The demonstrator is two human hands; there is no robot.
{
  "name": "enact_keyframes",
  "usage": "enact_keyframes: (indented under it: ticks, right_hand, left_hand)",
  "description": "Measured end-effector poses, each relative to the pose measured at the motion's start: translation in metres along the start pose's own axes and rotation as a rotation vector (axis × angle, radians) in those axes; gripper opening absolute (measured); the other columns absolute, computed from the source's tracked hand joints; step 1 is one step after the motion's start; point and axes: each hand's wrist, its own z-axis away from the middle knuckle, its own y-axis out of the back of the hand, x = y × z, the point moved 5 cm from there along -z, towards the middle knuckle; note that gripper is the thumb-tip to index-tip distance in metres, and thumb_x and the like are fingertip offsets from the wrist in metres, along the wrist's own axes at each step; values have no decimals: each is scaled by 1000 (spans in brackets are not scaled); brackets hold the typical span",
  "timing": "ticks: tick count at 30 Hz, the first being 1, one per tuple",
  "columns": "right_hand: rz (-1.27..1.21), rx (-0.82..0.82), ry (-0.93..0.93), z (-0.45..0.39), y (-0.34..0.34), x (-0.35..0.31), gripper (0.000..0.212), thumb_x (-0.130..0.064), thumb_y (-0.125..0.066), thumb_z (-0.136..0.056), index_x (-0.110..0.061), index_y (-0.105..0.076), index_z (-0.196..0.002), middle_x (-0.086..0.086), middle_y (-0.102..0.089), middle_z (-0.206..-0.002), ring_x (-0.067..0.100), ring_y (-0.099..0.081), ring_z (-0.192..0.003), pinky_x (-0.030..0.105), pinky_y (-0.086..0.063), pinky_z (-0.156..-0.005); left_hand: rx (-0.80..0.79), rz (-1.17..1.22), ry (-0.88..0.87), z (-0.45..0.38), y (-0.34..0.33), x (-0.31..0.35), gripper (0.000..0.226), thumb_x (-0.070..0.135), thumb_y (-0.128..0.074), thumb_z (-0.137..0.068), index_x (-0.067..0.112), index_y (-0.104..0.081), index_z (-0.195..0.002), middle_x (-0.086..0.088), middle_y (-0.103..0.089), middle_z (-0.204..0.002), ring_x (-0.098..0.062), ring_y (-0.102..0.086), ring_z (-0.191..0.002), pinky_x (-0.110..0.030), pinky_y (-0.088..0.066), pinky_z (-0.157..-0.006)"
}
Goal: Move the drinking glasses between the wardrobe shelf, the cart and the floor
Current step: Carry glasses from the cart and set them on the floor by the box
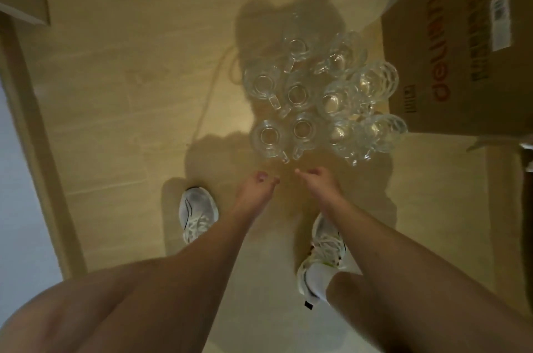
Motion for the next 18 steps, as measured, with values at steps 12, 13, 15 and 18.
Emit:
enact_keyframes:
  ticks: [12, 13, 15, 18]
  right_hand:
    - [-627, -21, 124, -97, -53, 13, 24, -19, -74, -91, -5, -69, -110, 21, -74, -108, 30, -71, -93, 41, -58, -81]
    - [-640, -25, 118, -98, -54, 12, 26, -18, -74, -91, -2, -68, -111, 21, -74, -107, 29, -71, -91, 40, -58, -79]
    - [-640, -23, 106, -98, -53, 9, 25, -18, -73, -92, -1, -69, -109, 20, -74, -104, 29, -70, -89, 39, -57, -78]
    - [-666, -12, 95, -94, -52, 8, 11, -18, -68, -96, -6, -68, -96, 14, -74, -92, 25, -69, -79, 35, -55, -69]
  left_hand:
    - [-74, 756, -15, -86, -69, -4, 21, 15, -75, -89, 10, -76, -110, -14, -77, -104, -21, -68, -89, -33, -51, -77]
    - [-78, 793, 1, -87, -71, -3, 23, 10, -74, -89, 7, -74, -112, -16, -76, -107, -23, -67, -91, -37, -52, -81]
    - [-117, 878, 43, -88, -75, 0, 27, 5, -69, -92, 4, -71, -118, -15, -74, -107, -21, -67, -85, -34, -55, -76]
    - [-168, 917, 85, -82, -77, 4, 28, 9, -64, -97, 6, -68, -124, -8, -69, -95, -10, -60, -66, -21, -47, -56]
